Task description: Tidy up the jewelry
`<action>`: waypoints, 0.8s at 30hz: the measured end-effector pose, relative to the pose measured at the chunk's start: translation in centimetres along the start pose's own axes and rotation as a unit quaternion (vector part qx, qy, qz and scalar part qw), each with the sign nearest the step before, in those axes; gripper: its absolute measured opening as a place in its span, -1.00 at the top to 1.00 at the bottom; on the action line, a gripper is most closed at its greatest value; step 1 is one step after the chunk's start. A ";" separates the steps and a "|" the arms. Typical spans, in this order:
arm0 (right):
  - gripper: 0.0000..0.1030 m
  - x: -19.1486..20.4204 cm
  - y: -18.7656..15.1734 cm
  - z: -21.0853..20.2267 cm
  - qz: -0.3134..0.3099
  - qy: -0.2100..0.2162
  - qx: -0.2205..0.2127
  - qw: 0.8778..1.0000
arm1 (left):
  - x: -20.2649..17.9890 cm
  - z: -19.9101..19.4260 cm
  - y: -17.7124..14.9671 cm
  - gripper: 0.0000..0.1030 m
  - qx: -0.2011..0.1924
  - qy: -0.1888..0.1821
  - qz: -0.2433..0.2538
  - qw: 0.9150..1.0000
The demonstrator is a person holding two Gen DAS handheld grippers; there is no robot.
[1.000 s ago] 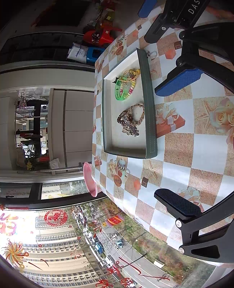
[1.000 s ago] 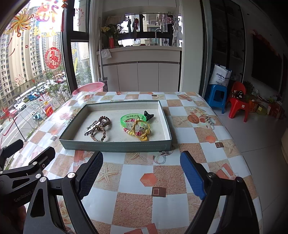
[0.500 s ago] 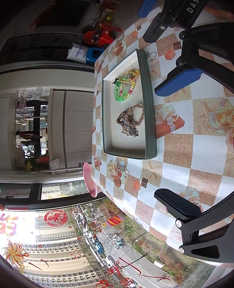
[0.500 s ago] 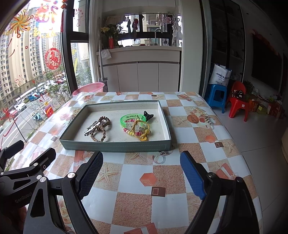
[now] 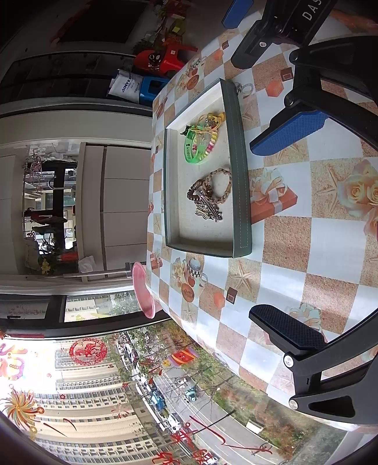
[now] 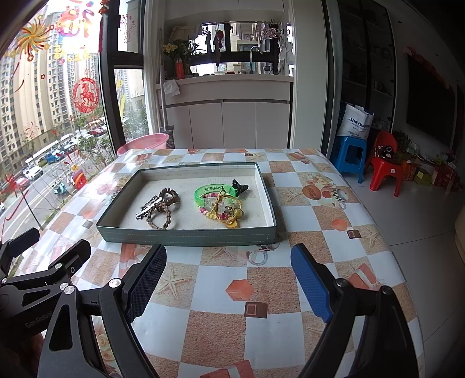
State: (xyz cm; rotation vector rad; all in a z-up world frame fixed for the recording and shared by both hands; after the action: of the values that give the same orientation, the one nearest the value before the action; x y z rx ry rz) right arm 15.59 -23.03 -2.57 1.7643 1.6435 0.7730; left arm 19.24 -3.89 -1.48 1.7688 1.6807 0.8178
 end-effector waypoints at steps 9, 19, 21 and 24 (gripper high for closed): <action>-0.74 0.0 0.0 0.0 0.000 0.001 0.000 1.000 | 0.2 0.1 0.0 -1.00 0.002 -0.001 -0.002 1.000; -0.73 0.0 0.0 -0.1 0.000 0.001 -0.001 1.000 | 0.3 0.3 0.0 -1.00 0.004 -0.002 -0.004 1.000; -0.73 0.1 0.1 -0.1 0.000 0.001 -0.001 1.000 | 0.4 0.2 0.0 -1.00 0.004 -0.001 -0.004 1.000; -0.74 0.1 0.1 -0.1 0.000 0.001 -0.001 1.000 | 0.4 0.3 0.0 -1.00 0.007 -0.004 -0.005 1.000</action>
State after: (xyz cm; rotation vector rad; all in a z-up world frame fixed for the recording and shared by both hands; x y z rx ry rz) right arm 15.57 -22.94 -2.44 1.7634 1.6440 0.7756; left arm 19.45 -3.53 -1.66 1.7695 1.6920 0.7961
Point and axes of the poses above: each gripper's, at about its wrist camera, not at the fingertips, and z roughly the way its jaws point, x to its left, y to its top, the point moved 4 cm from there along z, roughly the way its jaws point, and after that the axes turned 6 degrees about x, right-handed, at the moved point
